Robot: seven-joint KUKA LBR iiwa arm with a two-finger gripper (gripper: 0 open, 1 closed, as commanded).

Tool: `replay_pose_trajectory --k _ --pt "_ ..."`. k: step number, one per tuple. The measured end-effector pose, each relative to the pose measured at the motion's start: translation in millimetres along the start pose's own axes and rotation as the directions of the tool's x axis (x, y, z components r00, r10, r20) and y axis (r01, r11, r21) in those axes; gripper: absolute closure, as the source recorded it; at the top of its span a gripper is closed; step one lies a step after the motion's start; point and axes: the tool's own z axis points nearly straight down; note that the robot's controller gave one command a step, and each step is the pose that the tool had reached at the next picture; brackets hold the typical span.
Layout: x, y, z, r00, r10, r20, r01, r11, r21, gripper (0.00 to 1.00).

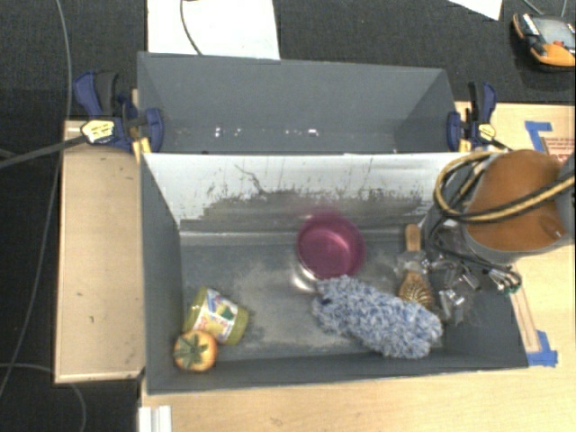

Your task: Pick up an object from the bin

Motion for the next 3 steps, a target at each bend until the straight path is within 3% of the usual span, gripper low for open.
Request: replay_pose_trajectory --k 1,3 --pt "8.4 -4 -162 1.000 0.001 0.001 -0.001 1.000 0.000 1.00" --pt "5.6 -3 -145 0.999 -0.045 0.008 0.045 0.999 0.008 1.00"
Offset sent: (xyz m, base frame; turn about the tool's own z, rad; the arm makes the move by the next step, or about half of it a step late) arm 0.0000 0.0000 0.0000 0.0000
